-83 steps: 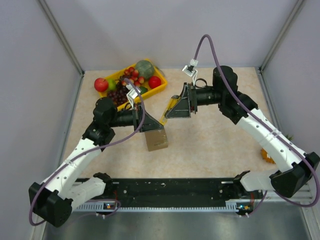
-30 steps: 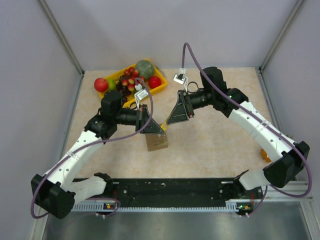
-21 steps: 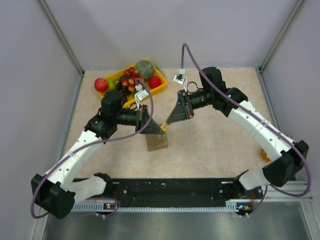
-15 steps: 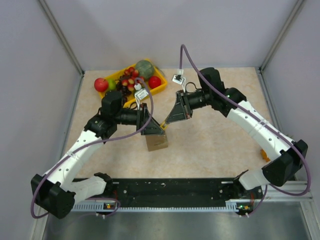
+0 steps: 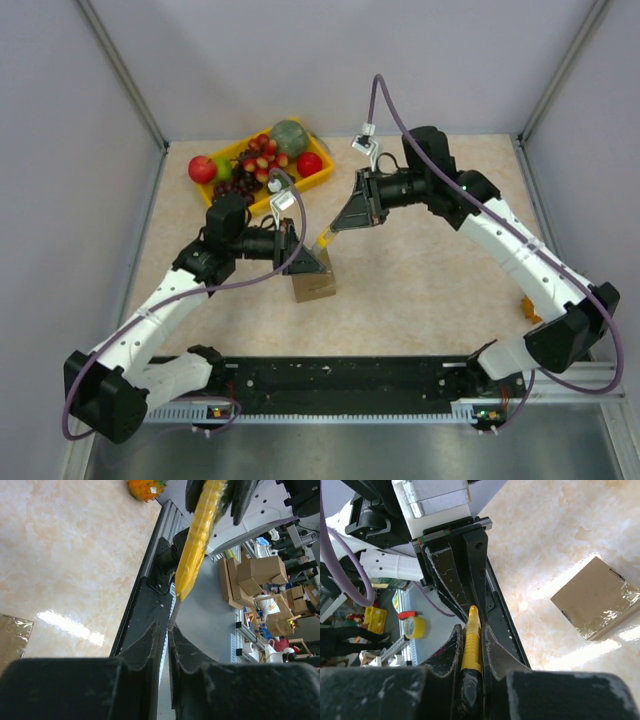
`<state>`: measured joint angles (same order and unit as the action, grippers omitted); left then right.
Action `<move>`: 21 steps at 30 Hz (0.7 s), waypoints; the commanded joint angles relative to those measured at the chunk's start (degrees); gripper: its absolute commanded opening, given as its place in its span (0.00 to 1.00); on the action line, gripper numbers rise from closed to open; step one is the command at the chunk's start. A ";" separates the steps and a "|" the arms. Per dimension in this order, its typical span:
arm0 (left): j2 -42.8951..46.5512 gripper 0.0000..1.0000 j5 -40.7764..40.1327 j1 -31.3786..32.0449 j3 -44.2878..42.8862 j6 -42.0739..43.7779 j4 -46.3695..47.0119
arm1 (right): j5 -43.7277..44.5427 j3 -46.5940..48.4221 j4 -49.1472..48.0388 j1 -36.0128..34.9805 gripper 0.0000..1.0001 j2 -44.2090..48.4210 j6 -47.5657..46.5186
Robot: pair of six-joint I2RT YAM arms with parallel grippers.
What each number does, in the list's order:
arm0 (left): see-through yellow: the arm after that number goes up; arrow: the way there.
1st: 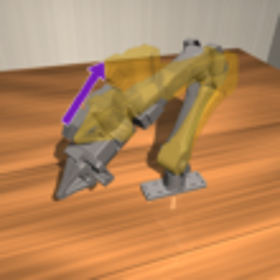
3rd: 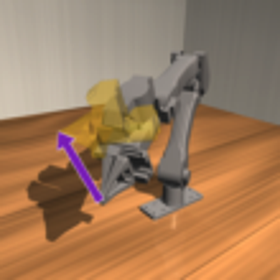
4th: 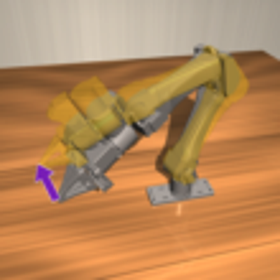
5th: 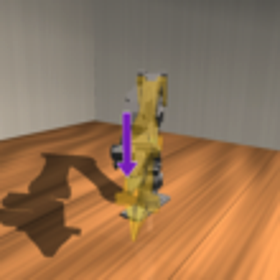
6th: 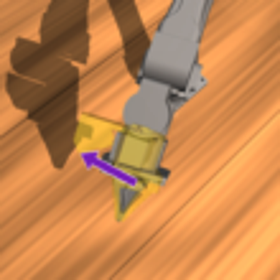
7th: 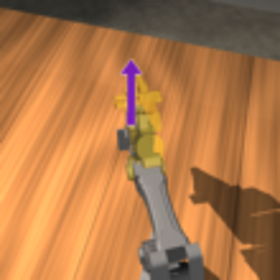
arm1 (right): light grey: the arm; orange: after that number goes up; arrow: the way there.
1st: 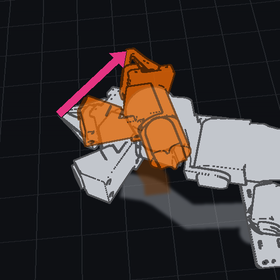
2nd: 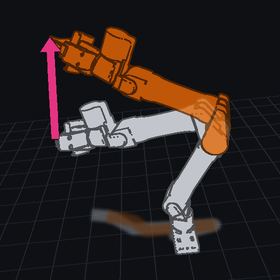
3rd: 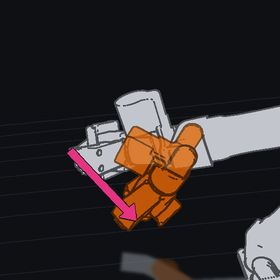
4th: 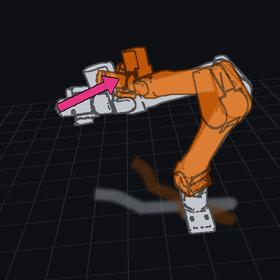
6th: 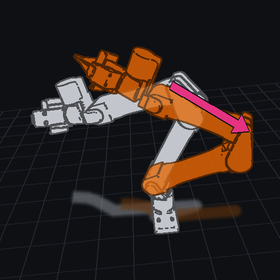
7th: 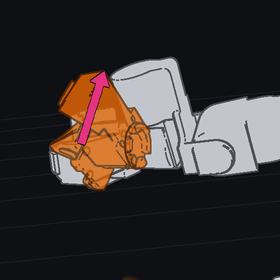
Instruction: Unpack the express box
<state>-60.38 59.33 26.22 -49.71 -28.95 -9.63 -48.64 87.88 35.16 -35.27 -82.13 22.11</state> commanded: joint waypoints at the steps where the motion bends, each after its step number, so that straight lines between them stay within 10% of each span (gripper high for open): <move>1: 0.88 0.08 -0.79 -0.11 0.06 1.79 0.85 | 0.48 3.35 -2.99 0.90 0.00 2.41 1.97; 11: 2.81 0.00 -13.69 -0.20 -0.38 5.13 -5.83 | 5.39 1.60 -2.81 2.75 0.00 4.61 2.15; 14: 3.16 0.14 -23.07 -0.20 -0.47 4.69 -7.94 | 11.01 0.20 -2.81 2.75 0.00 6.10 1.36; 18: 2.37 0.71 -40.54 -0.20 -0.30 0.57 -14.26 | 29.22 -4.28 -2.90 -0.23 0.00 8.03 -1.10; 21: 0.53 0.79 -45.00 -0.20 2.33 -4.70 -14.55 | 46.54 -8.66 -4.30 -7.87 0.00 8.74 -3.30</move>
<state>-58.52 28.84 26.22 -49.58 -27.68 -21.41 -26.92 83.83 33.87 -35.62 -75.26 22.35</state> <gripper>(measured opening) 0.747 0.085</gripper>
